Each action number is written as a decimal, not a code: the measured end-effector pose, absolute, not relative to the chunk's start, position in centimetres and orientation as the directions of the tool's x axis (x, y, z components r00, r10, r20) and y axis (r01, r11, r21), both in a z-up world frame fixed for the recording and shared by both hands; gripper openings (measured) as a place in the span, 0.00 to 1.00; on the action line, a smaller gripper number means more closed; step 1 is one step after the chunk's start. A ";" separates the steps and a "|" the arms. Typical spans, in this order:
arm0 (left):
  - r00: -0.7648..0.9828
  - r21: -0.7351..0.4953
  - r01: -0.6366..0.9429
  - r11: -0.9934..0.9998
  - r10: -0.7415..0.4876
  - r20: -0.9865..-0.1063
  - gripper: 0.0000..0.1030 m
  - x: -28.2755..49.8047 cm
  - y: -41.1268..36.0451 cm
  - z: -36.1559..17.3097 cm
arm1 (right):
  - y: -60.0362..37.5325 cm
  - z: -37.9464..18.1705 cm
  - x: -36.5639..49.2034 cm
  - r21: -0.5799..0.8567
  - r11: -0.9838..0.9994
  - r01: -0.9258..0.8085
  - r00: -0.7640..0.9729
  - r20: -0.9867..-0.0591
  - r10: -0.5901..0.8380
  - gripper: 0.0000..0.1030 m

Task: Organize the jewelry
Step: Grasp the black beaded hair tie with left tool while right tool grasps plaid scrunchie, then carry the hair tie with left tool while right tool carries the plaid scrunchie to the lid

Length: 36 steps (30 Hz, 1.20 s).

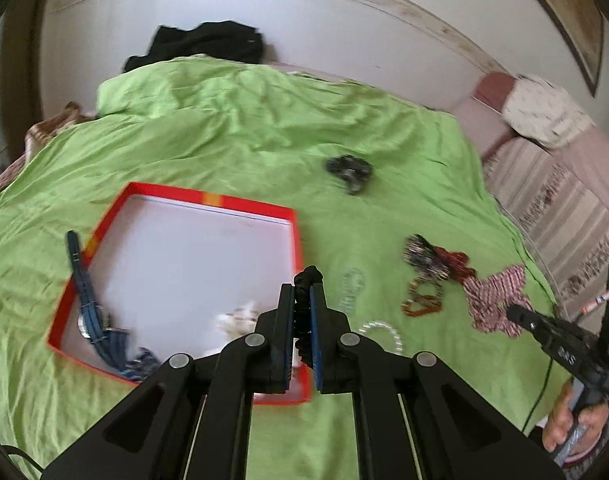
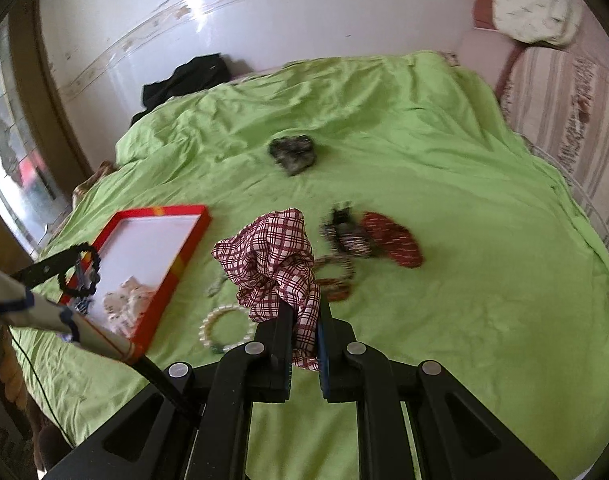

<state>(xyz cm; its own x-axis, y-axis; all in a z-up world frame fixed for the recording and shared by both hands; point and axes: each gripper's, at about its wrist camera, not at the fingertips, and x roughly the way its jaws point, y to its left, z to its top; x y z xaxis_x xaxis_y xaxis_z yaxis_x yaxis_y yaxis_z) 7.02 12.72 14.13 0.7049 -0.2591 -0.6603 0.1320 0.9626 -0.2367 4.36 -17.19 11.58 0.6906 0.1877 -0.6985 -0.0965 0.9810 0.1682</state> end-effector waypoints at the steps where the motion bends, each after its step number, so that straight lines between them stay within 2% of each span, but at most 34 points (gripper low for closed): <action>1: 0.710 -0.237 0.114 0.965 -0.246 -0.660 0.07 7.3 13.6 14.0 | -16.5 11.5 4.6 0.170 0.980 -0.107 0.685 -0.702 0.197 0.10; 15: 0.739 -0.328 -0.067 0.942 -0.174 -0.651 0.07 15.9 22.6 11.5 | -3.3 11.0 12.2 0.141 0.945 -0.295 0.617 -0.727 0.301 0.10; 22: 0.741 -0.352 -0.125 0.928 -0.148 -0.655 0.07 20.7 25.8 9.4 | 1.6 9.2 18.2 0.071 0.938 -0.339 0.600 -0.752 0.273 0.10; 31: 0.703 -0.440 -0.190 0.878 -0.191 -0.685 0.07 24.4 29.5 5.6 | 4.9 5.2 24.6 0.022 0.941 -0.338 0.562 -0.798 0.220 0.10; 36: 0.687 -0.416 -0.227 0.880 -0.159 -0.709 0.07 24.6 30.0 4.9 | 5.4 3.6 25.6 0.026 0.949 -0.316 0.548 -0.811 0.205 0.10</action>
<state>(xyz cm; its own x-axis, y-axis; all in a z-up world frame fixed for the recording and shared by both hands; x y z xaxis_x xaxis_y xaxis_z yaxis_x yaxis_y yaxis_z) 24.62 29.99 4.93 0.6866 -0.1587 -0.7095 -0.2268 0.8804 -0.4164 25.61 5.36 3.57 0.5483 0.2045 -0.8109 -0.3157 0.9485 0.0258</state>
